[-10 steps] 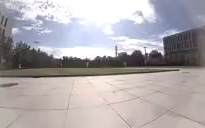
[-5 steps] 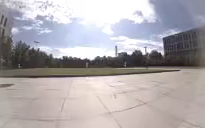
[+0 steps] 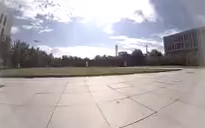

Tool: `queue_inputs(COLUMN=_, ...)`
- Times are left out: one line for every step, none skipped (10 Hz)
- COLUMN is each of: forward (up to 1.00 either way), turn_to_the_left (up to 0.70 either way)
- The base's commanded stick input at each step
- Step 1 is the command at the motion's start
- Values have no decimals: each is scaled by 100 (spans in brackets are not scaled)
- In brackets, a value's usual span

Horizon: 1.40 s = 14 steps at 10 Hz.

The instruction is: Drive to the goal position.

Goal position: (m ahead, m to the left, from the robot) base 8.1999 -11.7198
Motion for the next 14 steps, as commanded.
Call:
queue_inputs(forward=70, turn_to_the_left=-1)
queue_inputs(forward=70, turn_to_the_left=-1)
queue_inputs(forward=70, turn_to_the_left=-1)
queue_inputs(forward=70, turn_to_the_left=-3)
queue_inputs(forward=70, turn_to_the_left=-14)
queue_inputs(forward=70, turn_to_the_left=-26)
queue_inputs(forward=70, turn_to_the_left=-27)
queue_inputs(forward=70, turn_to_the_left=-2)
queue_inputs(forward=70, turn_to_the_left=-1)
queue_inputs(forward=70, turn_to_the_left=-1)
queue_inputs(forward=70, turn_to_the_left=-1)
queue_inputs(forward=70, turn_to_the_left=-1)
queue_inputs(forward=70, turn_to_the_left=-1)
queue_inputs(forward=70, turn_to_the_left=-1)
